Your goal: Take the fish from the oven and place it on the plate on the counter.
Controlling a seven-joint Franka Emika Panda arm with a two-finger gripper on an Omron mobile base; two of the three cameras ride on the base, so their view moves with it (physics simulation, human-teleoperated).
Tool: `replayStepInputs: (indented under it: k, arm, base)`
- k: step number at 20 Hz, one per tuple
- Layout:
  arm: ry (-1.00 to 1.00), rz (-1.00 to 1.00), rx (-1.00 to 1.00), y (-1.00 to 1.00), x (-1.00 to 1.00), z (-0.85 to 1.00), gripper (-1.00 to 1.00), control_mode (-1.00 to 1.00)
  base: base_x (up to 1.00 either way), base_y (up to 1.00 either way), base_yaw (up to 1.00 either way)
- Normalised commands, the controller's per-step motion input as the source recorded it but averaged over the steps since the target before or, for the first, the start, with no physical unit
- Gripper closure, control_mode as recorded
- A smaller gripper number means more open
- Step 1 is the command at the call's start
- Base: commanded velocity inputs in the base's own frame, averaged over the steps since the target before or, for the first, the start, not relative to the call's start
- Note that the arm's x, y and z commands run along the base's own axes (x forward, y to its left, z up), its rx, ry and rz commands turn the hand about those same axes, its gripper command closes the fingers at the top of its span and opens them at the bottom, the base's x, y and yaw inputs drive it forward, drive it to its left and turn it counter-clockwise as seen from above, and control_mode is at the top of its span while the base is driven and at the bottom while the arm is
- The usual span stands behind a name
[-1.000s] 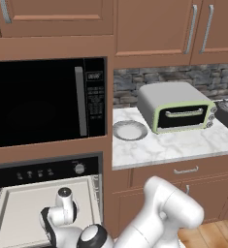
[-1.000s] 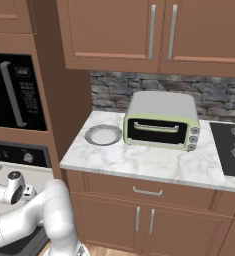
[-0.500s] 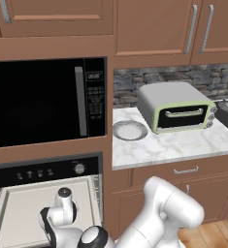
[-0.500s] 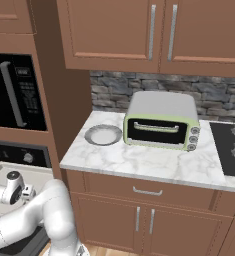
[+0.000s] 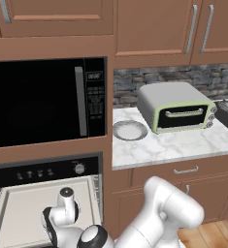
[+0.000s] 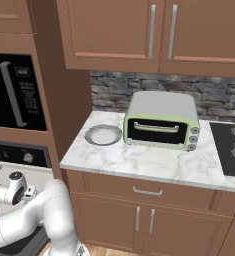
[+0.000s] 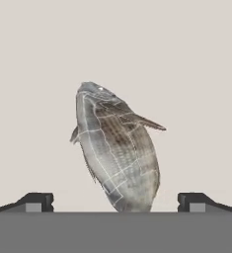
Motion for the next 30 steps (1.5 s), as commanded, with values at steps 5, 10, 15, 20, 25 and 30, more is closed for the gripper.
replayStepInputs:
  k: [5,10,15,20,25,30]
  arm:
    - [0.0,0.0,-0.1,0.0,0.0,-0.52,-1.0,-1.0]
    - [0.0,0.0,-0.08,0.0,0.01,-0.34,-1.0,-1.0]
    - [0.0,0.0,-0.01,0.0,0.26,0.0,-1.0,-1.0]
    - [0.0,0.0,0.0,-0.07,0.47,-0.01,-1.0,-1.0]
    - [-0.02,0.0,0.0,-0.27,0.41,-0.18,-1.0,-1.0]
    - [-0.01,0.0,0.0,-0.13,0.33,-0.05,-1.0,-1.0]
  base:
    - [0.0,0.0,0.0]
    - [0.0,0.0,0.0]
    - [0.0,0.0,0.0]
    - [0.0,0.0,0.0]
    - [0.0,0.0,0.0]
    - [0.0,0.0,0.0]
